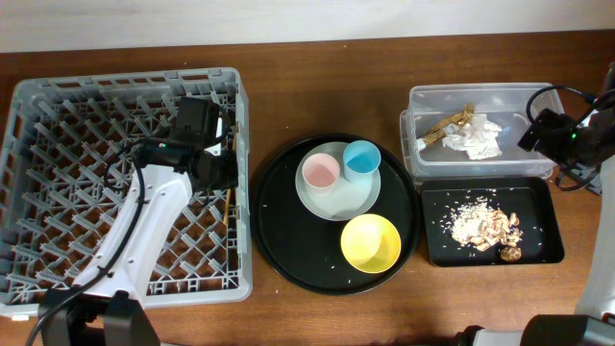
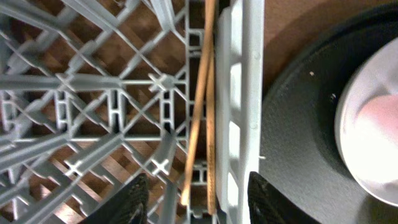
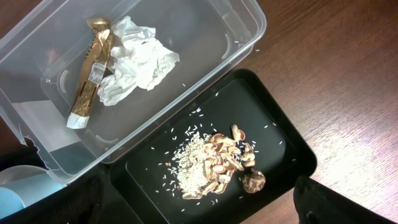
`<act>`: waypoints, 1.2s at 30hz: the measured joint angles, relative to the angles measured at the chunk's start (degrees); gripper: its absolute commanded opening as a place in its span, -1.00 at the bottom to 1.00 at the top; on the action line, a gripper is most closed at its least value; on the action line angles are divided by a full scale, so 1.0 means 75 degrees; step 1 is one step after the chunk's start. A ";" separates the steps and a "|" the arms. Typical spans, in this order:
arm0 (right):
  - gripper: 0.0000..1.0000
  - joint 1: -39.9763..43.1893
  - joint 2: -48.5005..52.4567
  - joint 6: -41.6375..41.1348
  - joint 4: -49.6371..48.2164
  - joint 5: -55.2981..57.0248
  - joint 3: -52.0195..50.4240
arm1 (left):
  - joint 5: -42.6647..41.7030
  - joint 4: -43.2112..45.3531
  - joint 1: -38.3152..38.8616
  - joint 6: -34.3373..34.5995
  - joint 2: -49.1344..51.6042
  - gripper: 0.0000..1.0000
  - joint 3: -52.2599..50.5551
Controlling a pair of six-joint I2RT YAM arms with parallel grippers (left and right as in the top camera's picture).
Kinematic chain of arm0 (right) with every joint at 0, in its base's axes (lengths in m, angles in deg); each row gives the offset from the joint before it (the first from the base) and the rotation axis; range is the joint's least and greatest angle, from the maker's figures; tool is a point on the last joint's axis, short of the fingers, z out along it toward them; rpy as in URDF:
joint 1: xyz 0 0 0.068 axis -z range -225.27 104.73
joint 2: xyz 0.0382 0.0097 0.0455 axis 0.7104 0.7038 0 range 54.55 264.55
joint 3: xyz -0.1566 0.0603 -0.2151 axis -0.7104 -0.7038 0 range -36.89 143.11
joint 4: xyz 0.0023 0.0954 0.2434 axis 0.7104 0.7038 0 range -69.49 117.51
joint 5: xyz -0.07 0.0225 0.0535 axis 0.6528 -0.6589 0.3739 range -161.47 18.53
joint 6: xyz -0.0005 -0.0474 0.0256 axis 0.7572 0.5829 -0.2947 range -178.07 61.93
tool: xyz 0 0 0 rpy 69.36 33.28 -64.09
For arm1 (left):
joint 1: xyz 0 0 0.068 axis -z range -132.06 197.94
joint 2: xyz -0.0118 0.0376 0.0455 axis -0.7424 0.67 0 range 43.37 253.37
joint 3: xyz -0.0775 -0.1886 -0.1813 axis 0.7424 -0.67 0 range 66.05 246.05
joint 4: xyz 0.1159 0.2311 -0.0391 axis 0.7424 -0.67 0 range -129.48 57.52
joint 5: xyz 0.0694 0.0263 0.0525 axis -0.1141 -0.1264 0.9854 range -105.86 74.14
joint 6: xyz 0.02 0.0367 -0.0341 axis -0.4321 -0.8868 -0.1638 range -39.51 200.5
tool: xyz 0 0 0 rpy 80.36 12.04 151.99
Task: Sort waste into correct bins and load items into the dishwasher rack
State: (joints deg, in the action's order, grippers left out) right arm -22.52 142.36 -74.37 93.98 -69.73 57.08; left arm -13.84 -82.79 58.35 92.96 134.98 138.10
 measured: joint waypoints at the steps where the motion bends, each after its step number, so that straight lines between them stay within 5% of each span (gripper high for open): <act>1: 0.97 0.0000 0.0000 0.0003 0.0003 -0.0003 0.0000 | -0.0134 -0.0122 0.0009 -0.0003 0.0000 0.34 0.0087; 3: 0.97 0.0000 0.0000 0.0003 0.0000 -0.0003 0.0000 | -0.0463 -0.0213 0.0050 0.0009 -0.0067 0.73 0.0291; 7: 0.97 0.0000 0.0000 0.0000 0.0000 -0.0003 0.0000 | -0.1396 -0.0070 0.0822 0.0111 -0.0729 0.71 0.0629; 12: 0.97 0.0000 0.0000 -0.0003 0.0000 -0.0003 0.0000 | -0.1769 0.0300 0.2206 0.0487 -0.0749 -0.35 0.0691; 18: 0.97 0.0000 0.0000 -0.0006 0.0003 -0.0003 0.0000 | -0.1813 -0.0271 0.2949 0.0629 -0.0251 -0.66 0.2011; 22: 0.97 0.0000 0.0000 0.0000 0.0000 0.0000 0.0000 | -0.0976 -0.0178 0.3818 0.0568 0.0000 -0.36 0.2361; 28: 0.97 0.0000 0.0000 0.0000 0.0000 -0.0003 0.0000 | 0.0417 -0.0178 0.4704 0.0510 0.1303 -0.36 0.2358; 36: 0.97 0.0000 0.0000 -0.0003 0.0000 -0.0003 0.0000 | 0.0746 -0.0525 0.4135 0.0577 0.1247 -0.32 0.2588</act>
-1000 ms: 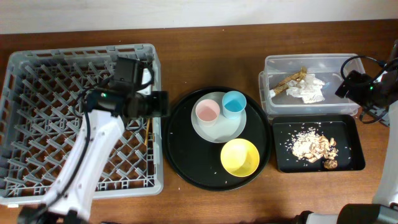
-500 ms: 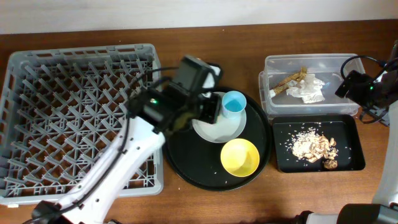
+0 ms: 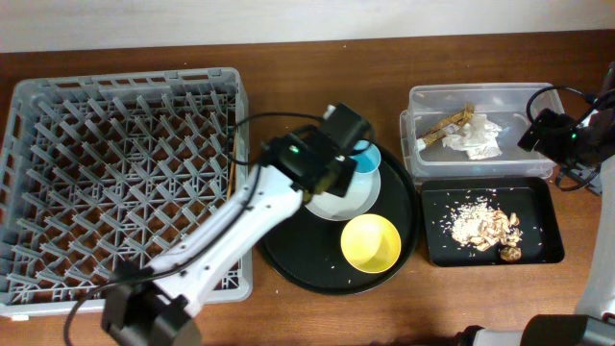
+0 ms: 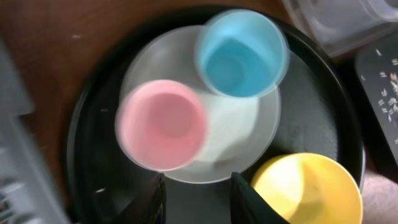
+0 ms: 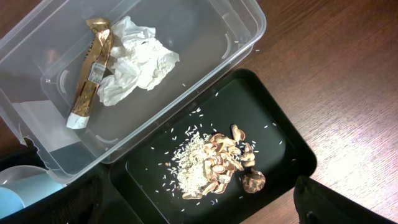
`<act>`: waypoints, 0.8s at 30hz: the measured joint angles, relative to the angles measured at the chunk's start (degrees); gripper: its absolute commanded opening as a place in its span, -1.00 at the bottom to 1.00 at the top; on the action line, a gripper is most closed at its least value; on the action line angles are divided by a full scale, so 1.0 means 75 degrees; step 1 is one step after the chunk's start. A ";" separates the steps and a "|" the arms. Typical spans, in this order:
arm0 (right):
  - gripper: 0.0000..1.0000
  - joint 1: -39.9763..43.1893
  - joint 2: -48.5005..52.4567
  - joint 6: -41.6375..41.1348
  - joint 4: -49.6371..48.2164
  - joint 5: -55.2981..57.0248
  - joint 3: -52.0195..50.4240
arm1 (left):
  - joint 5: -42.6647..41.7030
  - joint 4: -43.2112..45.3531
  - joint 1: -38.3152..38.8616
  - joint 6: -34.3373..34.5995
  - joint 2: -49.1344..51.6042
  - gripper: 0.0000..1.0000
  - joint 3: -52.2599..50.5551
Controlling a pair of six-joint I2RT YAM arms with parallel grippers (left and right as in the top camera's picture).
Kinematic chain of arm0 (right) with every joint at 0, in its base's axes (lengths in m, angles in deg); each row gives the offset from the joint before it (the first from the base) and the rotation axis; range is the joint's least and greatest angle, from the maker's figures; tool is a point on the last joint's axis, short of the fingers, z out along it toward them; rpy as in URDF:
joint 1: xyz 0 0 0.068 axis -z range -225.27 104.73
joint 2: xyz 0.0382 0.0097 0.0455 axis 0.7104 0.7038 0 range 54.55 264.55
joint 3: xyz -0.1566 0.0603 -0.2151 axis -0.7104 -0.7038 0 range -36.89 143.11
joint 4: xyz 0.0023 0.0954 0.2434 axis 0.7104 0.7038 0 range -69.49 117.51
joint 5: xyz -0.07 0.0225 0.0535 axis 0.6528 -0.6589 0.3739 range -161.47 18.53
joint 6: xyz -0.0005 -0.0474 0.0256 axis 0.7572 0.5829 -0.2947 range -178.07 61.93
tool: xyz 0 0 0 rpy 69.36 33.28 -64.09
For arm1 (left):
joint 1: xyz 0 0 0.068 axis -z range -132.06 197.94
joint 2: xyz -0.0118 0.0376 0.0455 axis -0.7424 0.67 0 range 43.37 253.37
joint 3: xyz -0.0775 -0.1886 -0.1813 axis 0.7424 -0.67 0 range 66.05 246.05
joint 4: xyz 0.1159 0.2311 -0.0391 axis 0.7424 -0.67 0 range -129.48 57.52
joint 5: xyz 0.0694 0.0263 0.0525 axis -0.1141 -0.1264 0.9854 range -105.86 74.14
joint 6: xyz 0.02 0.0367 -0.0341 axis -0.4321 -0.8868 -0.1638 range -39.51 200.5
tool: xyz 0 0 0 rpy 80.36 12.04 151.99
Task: Sort waste into correct bins and load items into the dishwasher rack
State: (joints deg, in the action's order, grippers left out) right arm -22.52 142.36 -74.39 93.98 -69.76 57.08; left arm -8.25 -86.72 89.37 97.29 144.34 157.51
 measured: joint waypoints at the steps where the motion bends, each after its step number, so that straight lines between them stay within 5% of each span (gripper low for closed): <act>1: 0.97 0.0000 0.0000 0.0006 0.0003 0.0003 0.0000 | -0.0015 -0.0219 -0.0230 0.0041 -0.0204 -0.29 0.0044; 5: 0.97 0.0000 0.0000 -0.0015 -0.0143 -0.0119 0.0000 | -0.0224 -0.1236 -0.1597 0.0152 -0.1652 -0.24 0.0160; 8: 0.97 0.0000 0.0000 -0.0026 -0.0280 -0.0933 0.0000 | -0.0312 -0.1990 -0.2681 0.0181 -0.2632 -0.02 0.0256; 10: 0.65 0.0000 0.0000 -0.0006 -0.0117 -0.1687 0.0000 | -0.0338 -0.2337 -0.3281 0.0169 -0.2975 0.22 0.0274; 14: 0.46 -0.0370 0.0000 0.0889 0.0501 -0.3552 0.0000 | -0.0376 -0.2914 -0.4284 0.0201 -0.3115 0.32 0.0277; 18: 0.48 -0.2428 0.0000 0.1580 0.0895 -0.3893 0.0000 | -0.0385 -0.2754 -0.4622 0.0192 -0.3110 0.30 0.0181; 21: 0.97 -0.4520 0.0003 0.1816 0.0597 -0.3605 0.0000 | -0.0321 -0.2702 -0.4637 0.0192 -0.3072 0.25 -0.0029; 24: 0.98 -0.6254 0.0096 0.1897 -0.0160 -0.3255 0.0000 | -0.0035 -0.2675 -0.4637 0.0192 -0.3048 0.25 -0.0201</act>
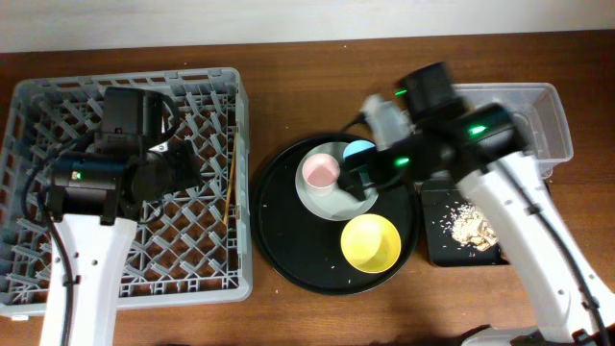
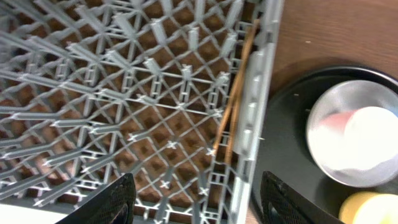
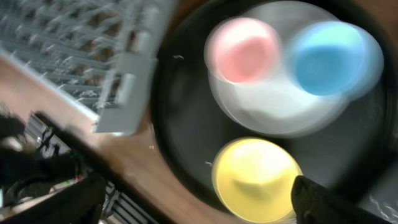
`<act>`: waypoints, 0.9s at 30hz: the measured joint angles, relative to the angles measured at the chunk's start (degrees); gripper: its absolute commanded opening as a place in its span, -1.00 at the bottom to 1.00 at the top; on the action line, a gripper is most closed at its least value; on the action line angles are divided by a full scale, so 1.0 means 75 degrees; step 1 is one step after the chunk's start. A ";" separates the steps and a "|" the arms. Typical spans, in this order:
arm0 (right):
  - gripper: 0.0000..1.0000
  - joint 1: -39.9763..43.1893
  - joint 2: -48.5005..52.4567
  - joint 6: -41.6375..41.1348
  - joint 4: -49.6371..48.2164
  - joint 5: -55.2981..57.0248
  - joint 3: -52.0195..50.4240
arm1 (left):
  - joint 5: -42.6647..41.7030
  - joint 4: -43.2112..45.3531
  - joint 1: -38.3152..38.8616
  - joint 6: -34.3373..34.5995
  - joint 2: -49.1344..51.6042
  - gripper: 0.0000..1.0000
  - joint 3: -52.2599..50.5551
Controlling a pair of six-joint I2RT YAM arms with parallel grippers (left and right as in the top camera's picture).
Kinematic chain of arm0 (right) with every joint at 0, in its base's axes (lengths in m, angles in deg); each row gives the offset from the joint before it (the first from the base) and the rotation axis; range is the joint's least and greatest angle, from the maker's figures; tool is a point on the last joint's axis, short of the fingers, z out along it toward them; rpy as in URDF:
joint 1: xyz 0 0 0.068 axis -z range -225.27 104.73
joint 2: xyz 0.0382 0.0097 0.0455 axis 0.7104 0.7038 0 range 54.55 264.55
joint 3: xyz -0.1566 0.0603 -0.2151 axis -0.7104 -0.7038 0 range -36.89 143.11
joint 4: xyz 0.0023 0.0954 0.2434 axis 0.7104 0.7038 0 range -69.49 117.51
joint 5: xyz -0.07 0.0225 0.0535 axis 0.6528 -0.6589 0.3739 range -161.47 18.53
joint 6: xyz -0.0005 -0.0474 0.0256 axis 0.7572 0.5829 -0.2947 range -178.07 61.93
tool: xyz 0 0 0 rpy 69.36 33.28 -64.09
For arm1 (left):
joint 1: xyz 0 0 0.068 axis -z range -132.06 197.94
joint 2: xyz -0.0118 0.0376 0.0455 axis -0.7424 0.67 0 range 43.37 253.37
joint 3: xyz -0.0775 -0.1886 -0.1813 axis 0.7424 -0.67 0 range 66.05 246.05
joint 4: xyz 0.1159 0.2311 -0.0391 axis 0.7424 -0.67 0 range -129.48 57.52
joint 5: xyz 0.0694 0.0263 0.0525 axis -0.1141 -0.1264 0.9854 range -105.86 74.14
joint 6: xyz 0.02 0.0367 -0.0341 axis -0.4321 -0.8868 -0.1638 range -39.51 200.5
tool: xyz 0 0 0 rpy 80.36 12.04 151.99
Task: Sort waste into correct bins and load items into the dishwasher rack
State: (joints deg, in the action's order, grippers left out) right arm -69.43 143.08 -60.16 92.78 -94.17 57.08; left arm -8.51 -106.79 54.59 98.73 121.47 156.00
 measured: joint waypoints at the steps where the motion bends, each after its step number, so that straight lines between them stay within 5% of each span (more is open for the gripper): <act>1: 0.64 -0.0449 0.0035 0.0023 -0.0274 0.0079 0.0000 | 0.0117 0.0003 0.0000 0.0003 0.0000 0.25 -0.0050; 3: 0.31 -0.1005 0.0047 0.0099 -0.0670 0.0245 0.0000 | 0.0245 0.0003 -0.0012 0.0003 0.0000 0.26 -0.0128; 7: 0.31 -0.1620 0.0146 0.0140 -0.1134 0.0871 0.0000 | 0.0154 0.0096 -0.0259 -0.0012 0.0003 0.29 -0.0184; 8: 0.43 -0.1728 0.0256 0.0140 -0.1332 0.1035 0.0000 | 0.0026 0.0175 -0.0358 -0.0067 0.0003 0.36 -0.0184; 9: 0.97 -0.1795 0.0350 0.0140 -0.1431 0.1122 0.0000 | -0.0271 0.0318 -0.0510 -0.0157 0.0003 0.40 -0.0189; 12: 0.97 -0.1894 0.0781 0.0146 -0.1871 0.1311 0.0000 | -0.1032 0.0539 -0.0845 -0.0393 0.0003 0.45 -0.0195; 13: 0.67 -0.1900 0.0924 0.0157 -0.1999 0.1343 0.0000 | -0.1180 0.0551 -0.0909 -0.0440 0.0003 0.46 -0.0195; 14: -0.32 -0.1900 0.1061 0.0160 -0.2139 0.1393 0.0000 | -0.1300 0.0551 -0.0962 -0.0475 0.0003 0.47 -0.0198; 15: -0.54 -0.1900 0.1119 0.0137 -0.2194 0.1443 0.0000 | -0.1373 0.0551 -0.0994 -0.0507 0.0003 0.47 -0.0195; 18: -0.61 -0.1900 0.1177 0.0163 -0.2226 0.1571 0.0000 | -0.1387 0.0577 -0.0994 -0.0545 0.0003 0.50 -0.0221; 27: -0.38 -0.1912 0.2527 0.0152 -0.2451 0.1775 -0.0003 | -0.1387 0.1728 -0.0994 -0.0577 0.0044 0.58 -0.1888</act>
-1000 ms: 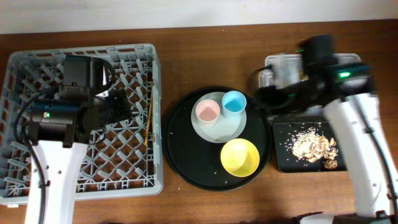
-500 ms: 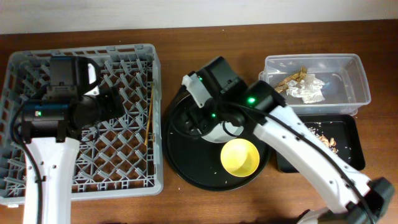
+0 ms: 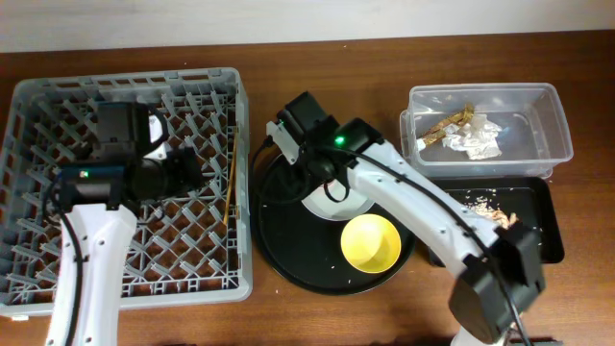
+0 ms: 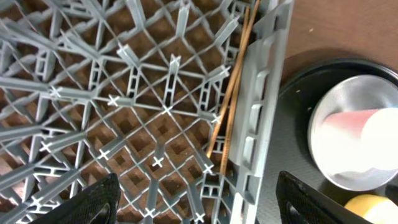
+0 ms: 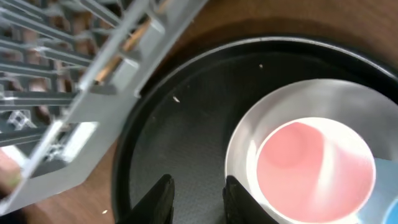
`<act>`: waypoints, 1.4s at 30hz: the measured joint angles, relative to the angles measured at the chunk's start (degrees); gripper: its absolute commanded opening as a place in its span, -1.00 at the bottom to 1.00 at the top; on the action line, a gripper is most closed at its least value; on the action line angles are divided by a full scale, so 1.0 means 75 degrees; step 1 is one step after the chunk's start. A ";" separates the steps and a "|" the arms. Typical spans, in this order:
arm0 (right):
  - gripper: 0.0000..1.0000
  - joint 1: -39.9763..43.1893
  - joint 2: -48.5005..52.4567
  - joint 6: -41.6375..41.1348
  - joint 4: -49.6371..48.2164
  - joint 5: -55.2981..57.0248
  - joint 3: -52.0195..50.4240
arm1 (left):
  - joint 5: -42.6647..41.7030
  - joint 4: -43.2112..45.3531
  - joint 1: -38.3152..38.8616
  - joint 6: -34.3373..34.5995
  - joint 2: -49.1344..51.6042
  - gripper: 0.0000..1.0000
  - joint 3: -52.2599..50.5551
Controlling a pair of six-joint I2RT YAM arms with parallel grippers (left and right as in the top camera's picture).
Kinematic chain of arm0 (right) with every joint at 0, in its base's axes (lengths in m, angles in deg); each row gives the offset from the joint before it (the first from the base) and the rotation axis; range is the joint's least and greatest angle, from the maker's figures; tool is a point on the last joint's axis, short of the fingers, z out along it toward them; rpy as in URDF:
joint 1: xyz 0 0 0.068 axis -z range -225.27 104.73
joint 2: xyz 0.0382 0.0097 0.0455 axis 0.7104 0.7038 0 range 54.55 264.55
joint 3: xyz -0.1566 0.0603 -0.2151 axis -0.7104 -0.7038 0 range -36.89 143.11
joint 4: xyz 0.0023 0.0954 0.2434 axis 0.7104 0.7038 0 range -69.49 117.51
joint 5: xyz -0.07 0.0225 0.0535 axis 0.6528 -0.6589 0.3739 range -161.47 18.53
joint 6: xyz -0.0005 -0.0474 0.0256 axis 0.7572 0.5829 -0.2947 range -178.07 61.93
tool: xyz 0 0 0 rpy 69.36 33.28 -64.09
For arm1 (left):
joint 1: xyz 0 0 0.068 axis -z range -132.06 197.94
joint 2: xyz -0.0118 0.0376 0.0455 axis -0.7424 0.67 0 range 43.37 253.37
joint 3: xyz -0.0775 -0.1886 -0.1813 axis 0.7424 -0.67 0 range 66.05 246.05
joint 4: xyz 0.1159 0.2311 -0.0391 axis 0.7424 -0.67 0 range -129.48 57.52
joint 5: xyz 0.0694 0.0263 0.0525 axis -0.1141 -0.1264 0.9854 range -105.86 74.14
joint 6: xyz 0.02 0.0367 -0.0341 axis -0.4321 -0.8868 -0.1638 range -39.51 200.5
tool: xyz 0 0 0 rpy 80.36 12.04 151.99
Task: Sort waste into correct bins and load items into the dishwasher rack
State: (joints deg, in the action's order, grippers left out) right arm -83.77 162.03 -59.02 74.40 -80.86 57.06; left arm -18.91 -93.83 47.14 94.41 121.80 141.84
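A pink cup (image 5: 314, 168) stands on a white plate (image 5: 249, 140) inside the round black tray (image 5: 186, 118); a sliver of the blue cup (image 5: 390, 186) shows at the right edge. My right gripper (image 5: 200, 186) hangs low over the tray just left of the plate, open by a narrow gap, nothing between its fingers. In the overhead view my right arm (image 3: 384, 187) hides both cups. The yellow bowl (image 3: 371, 242) sits at the tray's front. My left gripper (image 4: 198, 186) is wide open above the grey rack (image 4: 261, 124), near two chopsticks (image 4: 229, 109) at its right wall.
A clear bin (image 3: 485, 130) at the back right holds a wrapper and crumpled tissue. In front of it lies a black rectangular tray (image 3: 533, 226) with rice and scraps, partly under my right arm. The rack's corner (image 5: 118, 68) is close to my right gripper.
My right gripper has come lower and further left over the round tray, its fingers now closer together beside the pink cup. My left gripper sits slightly lower over the rack, still wide open.
First my left gripper was low over the chopsticks in the rack and my right one open over the bins. Then the left was above the cups on the tray. Later it was back over the rack and the right arm reached across the tray, now low by the plate.
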 measured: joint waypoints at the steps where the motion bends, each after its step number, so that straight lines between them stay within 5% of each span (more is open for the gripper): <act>1: -0.37 -0.0003 0.0105 -0.0003 0.0003 0.0076 0.0000 | 0.0003 0.0047 0.0003 0.0000 0.0000 0.58 -0.0085; 24: -0.22 -0.0003 0.0504 -0.0015 0.0175 0.1070 0.0090 | 0.0000 0.0102 0.0003 0.0000 0.0000 0.60 -0.0178; 30: -0.22 -0.0003 0.0478 -0.0012 -0.0717 0.1265 -0.0772 | 0.0000 0.0096 0.0003 0.0000 0.0000 0.60 -0.0178; 38: -0.92 -0.0003 0.0490 -0.0023 -0.1323 0.1294 -0.1533 | 0.0000 0.0093 0.0003 0.0000 0.0000 0.59 -0.0181; 42: -0.92 -0.0003 0.0490 -0.0017 -0.0192 0.1271 -0.0481 | -0.0003 0.0067 0.0000 0.0000 0.0000 0.58 -0.0181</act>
State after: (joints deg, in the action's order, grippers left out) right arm -83.79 165.71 -59.16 72.95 -71.33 53.45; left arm -18.94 -93.32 47.14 94.41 121.80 140.48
